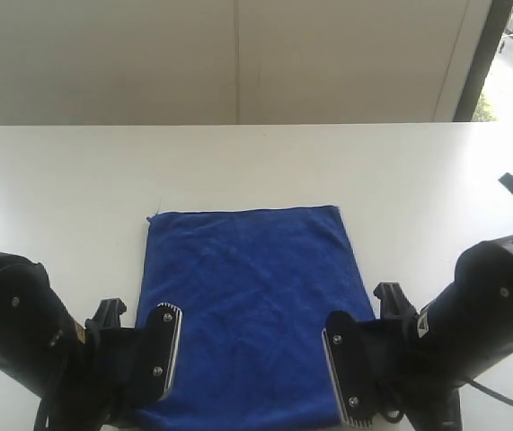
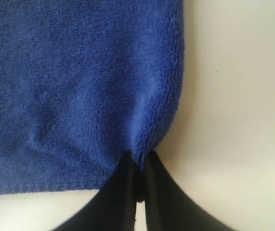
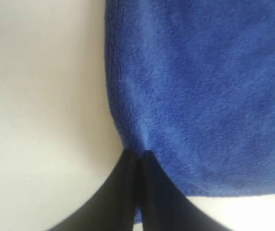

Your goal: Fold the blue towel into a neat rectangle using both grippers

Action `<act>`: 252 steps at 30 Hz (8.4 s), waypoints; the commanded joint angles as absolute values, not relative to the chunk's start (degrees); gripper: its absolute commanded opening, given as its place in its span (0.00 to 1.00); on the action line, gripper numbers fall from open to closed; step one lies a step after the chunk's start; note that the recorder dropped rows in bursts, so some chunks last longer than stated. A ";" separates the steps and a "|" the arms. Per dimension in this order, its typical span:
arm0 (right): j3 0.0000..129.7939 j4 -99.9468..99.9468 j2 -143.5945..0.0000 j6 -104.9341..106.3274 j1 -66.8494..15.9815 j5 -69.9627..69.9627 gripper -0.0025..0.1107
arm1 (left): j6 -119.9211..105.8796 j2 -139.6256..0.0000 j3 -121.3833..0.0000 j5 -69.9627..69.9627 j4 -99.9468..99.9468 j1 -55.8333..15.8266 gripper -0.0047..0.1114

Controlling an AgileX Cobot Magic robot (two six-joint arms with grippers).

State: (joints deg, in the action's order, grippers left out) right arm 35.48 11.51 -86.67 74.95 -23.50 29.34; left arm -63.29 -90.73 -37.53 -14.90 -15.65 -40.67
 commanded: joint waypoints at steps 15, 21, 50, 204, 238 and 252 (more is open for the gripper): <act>36.82 9.52 -78.62 71.27 -23.58 29.09 0.02 | -61.93 -81.99 -36.73 -14.48 -15.65 -40.71 0.04; 39.33 2.30 -78.62 63.36 -23.58 27.42 0.02 | -61.26 -81.99 -36.73 -10.89 -15.65 -40.71 0.04; 45.75 -3.67 -88.79 54.46 -23.37 15.81 0.02 | -56.99 -81.99 -36.73 -0.73 -15.65 -34.48 0.04; 78.73 11.52 -119.45 42.04 -11.33 49.59 0.02 | -69.94 -113.31 -67.98 -17.65 -35.33 -25.30 0.04; 80.59 6.28 -116.17 37.65 -11.33 26.70 0.02 | -59.63 -107.92 -61.70 -18.02 -22.64 -25.19 0.04; 80.59 3.03 -121.53 34.22 -11.33 18.97 0.02 | -59.63 -105.49 -62.25 -11.95 -23.69 -25.19 0.04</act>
